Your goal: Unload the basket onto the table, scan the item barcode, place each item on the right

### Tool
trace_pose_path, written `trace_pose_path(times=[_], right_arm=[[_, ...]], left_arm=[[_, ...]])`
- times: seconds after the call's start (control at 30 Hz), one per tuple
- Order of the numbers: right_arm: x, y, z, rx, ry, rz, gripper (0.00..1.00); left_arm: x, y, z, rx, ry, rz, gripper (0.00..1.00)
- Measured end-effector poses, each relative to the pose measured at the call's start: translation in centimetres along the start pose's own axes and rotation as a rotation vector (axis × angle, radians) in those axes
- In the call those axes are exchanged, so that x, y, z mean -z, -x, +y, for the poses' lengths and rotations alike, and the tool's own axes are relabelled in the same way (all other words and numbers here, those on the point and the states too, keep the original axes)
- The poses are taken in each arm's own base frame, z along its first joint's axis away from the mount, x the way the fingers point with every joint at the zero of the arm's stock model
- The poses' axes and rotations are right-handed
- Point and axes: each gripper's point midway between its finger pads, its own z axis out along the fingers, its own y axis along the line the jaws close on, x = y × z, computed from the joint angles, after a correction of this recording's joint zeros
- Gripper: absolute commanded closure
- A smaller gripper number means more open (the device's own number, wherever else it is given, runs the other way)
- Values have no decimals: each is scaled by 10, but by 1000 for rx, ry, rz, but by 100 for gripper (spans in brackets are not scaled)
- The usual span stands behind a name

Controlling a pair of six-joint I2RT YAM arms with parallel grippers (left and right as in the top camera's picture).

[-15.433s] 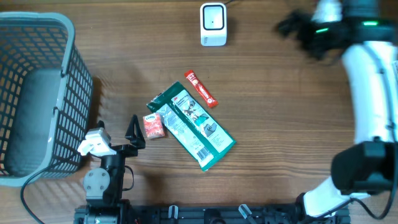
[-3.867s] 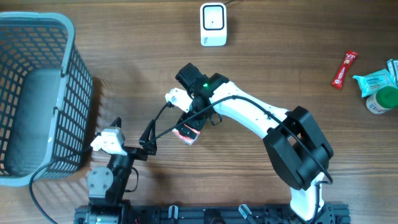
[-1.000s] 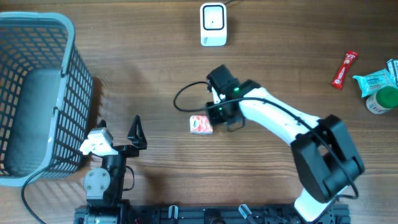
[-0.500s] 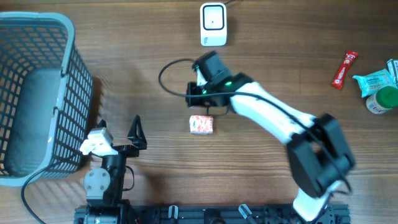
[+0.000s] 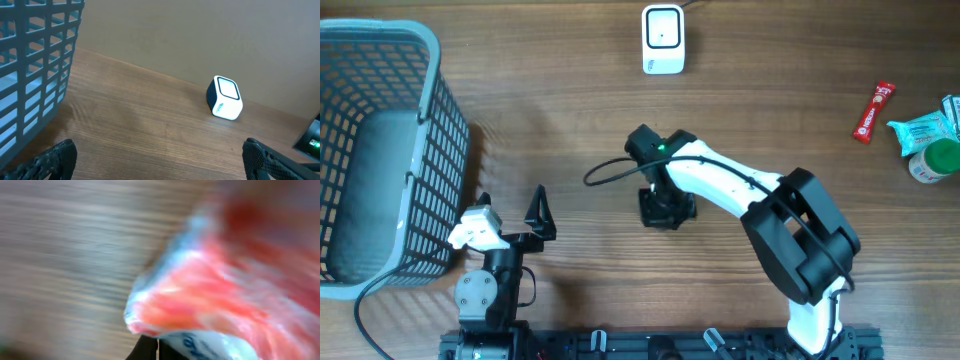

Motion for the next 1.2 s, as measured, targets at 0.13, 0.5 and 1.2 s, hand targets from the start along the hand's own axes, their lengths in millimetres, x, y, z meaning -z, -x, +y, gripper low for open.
trace_pose_path(times=[0.13, 0.5, 1.2], right_arm=[[15, 31, -38, -20, -169, -138, 80], [130, 64, -31, 20, 36, -436, 33], [37, 109, -59, -8, 253, -406, 82]], left_arm=[[0, 0, 0, 0, 0, 0, 0], [0, 0, 0, 0, 0, 0, 0], [0, 0, 0, 0, 0, 0, 0]])
